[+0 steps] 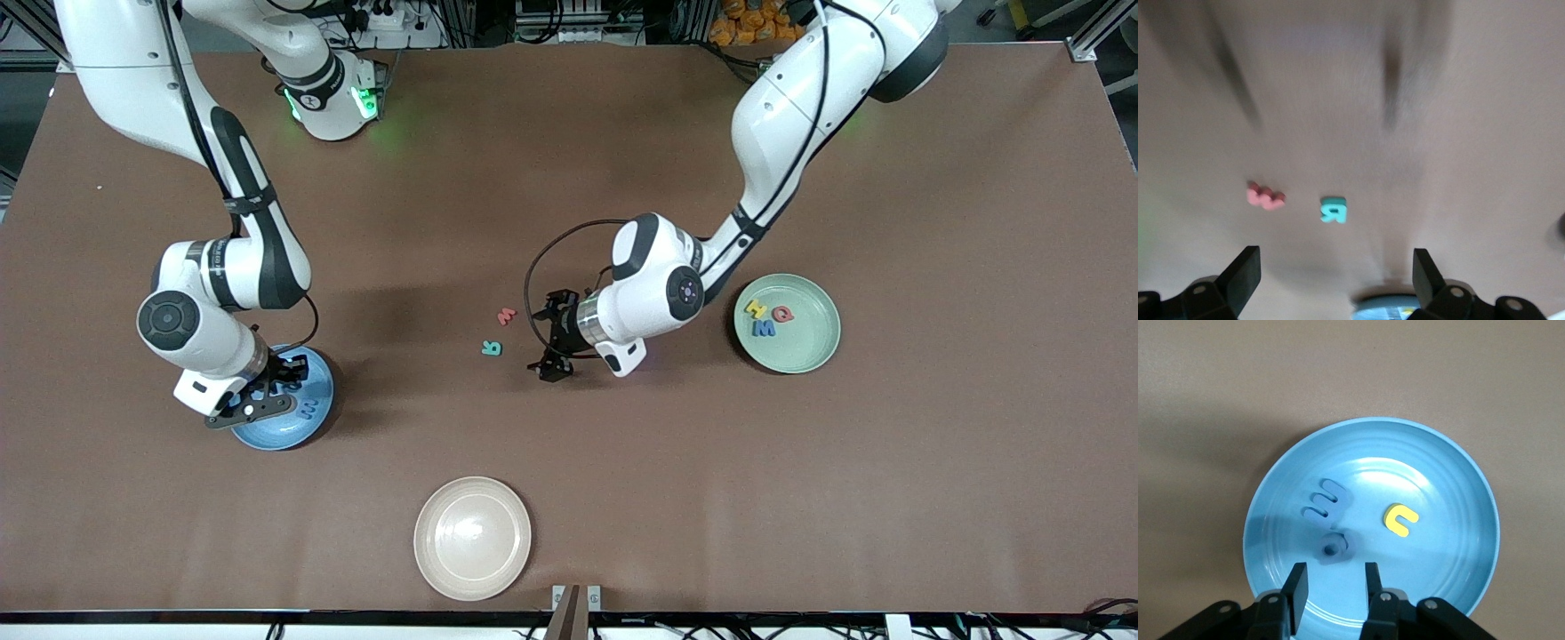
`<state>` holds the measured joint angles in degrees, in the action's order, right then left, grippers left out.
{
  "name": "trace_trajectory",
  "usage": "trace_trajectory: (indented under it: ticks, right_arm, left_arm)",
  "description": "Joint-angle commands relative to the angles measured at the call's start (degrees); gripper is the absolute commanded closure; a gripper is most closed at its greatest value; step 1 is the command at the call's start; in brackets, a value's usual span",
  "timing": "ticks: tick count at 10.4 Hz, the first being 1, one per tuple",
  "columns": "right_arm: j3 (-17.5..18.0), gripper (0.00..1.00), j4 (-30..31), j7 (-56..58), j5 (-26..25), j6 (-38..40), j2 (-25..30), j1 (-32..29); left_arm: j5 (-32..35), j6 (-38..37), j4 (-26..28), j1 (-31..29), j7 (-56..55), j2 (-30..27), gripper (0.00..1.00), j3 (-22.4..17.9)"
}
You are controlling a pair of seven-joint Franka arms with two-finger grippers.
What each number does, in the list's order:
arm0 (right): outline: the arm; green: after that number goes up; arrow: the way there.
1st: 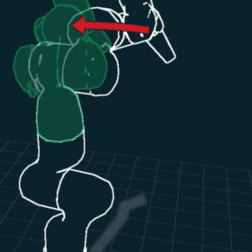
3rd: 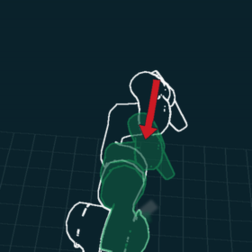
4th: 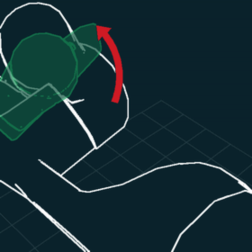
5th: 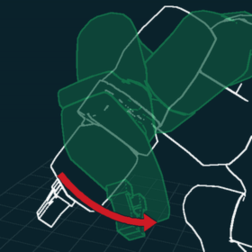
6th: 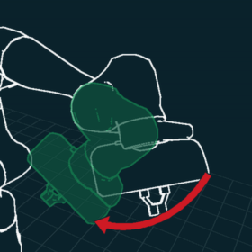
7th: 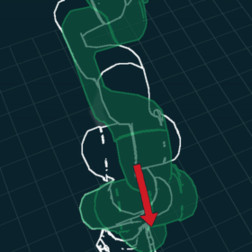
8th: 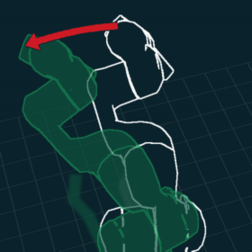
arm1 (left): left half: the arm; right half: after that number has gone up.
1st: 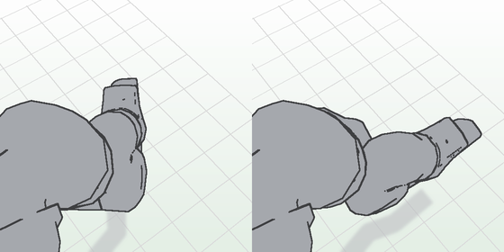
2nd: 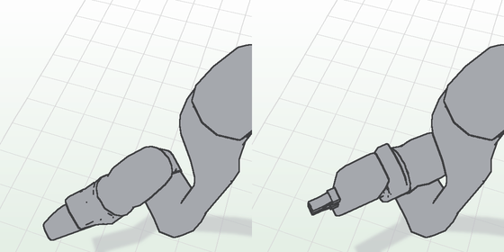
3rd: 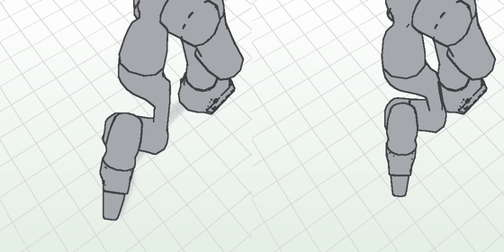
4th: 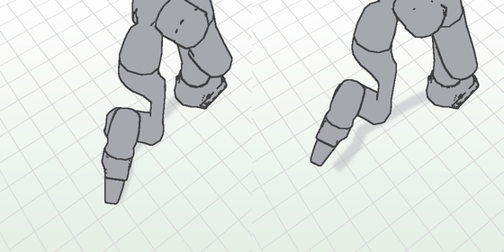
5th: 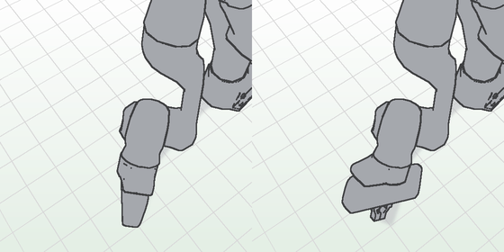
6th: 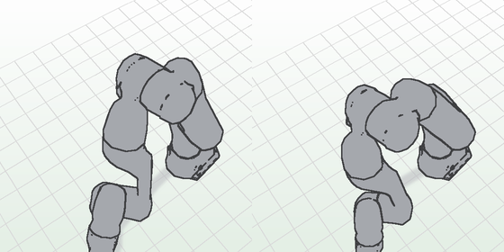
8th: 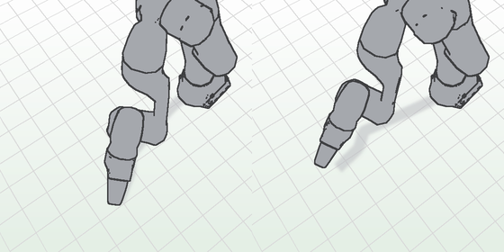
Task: Sort upper and lower case letters into plates
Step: 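Release the blue a on the blue plate while the left gripper returns, then lower the left gripper onto the teal R and close it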
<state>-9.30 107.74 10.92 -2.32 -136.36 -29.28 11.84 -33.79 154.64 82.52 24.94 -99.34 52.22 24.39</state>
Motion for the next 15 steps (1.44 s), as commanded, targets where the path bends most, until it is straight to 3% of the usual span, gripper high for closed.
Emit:
trace_trajectory:
  ticks: [1,4,6,8,10,15]
  right_arm:
    - [0.8,0.00,-1.1,-0.1,-0.8,0.7,-0.5,0.3]
    - [0.8,0.00,-1.3,-0.6,-0.5,0.7,-0.6,0.7]
    - [0.8,0.00,-1.3,-0.6,-0.5,0.6,-1.0,0.5]
    - [0.8,0.00,-1.3,-0.6,-0.5,0.6,-1.0,0.7]
    - [0.8,0.00,-1.3,-0.6,-0.5,0.6,-1.0,0.8]
    - [0.8,0.00,-1.3,-0.6,-0.5,0.6,-1.0,0.9]
  left_arm:
    - [-7.7,7.5,-6.4,5.7,-2.2,6.1,0.00,-0.8]
    - [-13.6,10.7,-10.3,6.6,-2.8,9.5,0.00,-0.5]
    - [-13.7,10.7,-11.2,7.6,-2.4,10.3,0.00,-0.9]
    - [-13.7,10.8,-14.4,12.5,-2.4,11.7,0.00,-5.9]
    - [-13.5,10.7,-14.2,13.9,-1.7,11.7,0.00,-8.1]
    - [-13.3,10.6,-14.4,13.9,0.7,13.7,0.00,-8.1]
